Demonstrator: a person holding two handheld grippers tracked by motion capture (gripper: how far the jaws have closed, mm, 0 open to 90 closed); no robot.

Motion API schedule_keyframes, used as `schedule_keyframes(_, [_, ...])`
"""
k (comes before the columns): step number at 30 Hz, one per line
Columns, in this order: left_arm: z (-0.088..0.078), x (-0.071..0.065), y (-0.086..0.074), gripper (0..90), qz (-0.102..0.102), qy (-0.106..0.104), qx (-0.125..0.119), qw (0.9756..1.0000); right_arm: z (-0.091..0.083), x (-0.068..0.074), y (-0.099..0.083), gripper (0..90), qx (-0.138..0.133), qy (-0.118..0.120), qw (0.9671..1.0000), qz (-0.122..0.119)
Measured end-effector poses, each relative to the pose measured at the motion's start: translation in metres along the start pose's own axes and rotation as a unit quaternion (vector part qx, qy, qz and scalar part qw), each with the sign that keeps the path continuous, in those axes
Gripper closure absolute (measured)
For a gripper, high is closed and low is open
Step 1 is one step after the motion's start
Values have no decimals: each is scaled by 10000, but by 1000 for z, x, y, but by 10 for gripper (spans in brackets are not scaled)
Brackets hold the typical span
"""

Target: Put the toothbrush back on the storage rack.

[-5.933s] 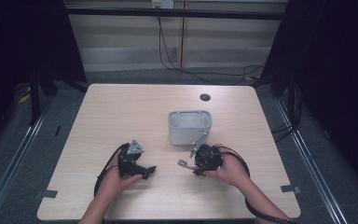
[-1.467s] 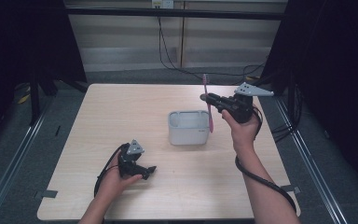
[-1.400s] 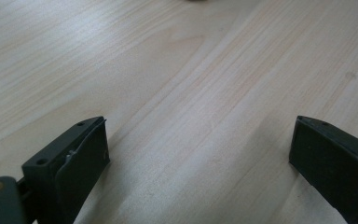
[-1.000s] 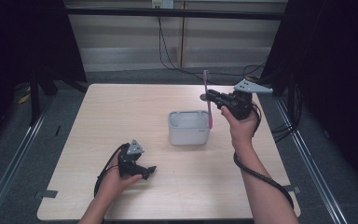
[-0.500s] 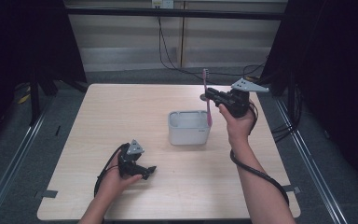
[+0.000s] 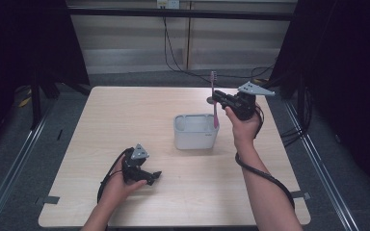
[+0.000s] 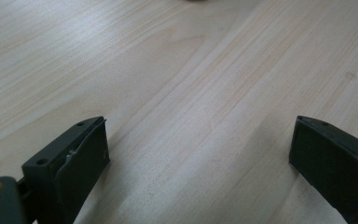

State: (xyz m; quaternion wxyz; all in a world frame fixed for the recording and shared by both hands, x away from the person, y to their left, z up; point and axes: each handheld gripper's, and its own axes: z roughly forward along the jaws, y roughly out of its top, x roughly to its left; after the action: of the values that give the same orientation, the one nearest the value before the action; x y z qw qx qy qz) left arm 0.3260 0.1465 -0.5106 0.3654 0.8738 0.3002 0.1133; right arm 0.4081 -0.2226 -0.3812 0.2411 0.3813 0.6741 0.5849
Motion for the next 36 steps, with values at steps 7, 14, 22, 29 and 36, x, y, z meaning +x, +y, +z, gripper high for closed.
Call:
schedule_keyframes(7, [0, 0, 0, 42, 3, 0, 2, 10000, 2, -1, -4, 805, -7, -25, 10000, -7])
schedule_keyframes(14, [0, 0, 0, 42, 2, 0, 1, 10000, 3, -2, -8, 805, -18, -35, 10000, -10])
schedule_keyframes(22, [0, 0, 0, 43, 1, 1, 0, 10000, 0, -2, -15, 804, 8, -27, 10000, -22])
schedule_keyframes(29, [0, 0, 0, 43, 6, 4, 3, 10000, -4, -1, -18, 804, 1, 5, 10000, -16])
schedule_keyframes(36, [0, 0, 0, 43, 7, 2, -1, 10000, -9, 0, -22, 803, 29, 10, 10000, 2])
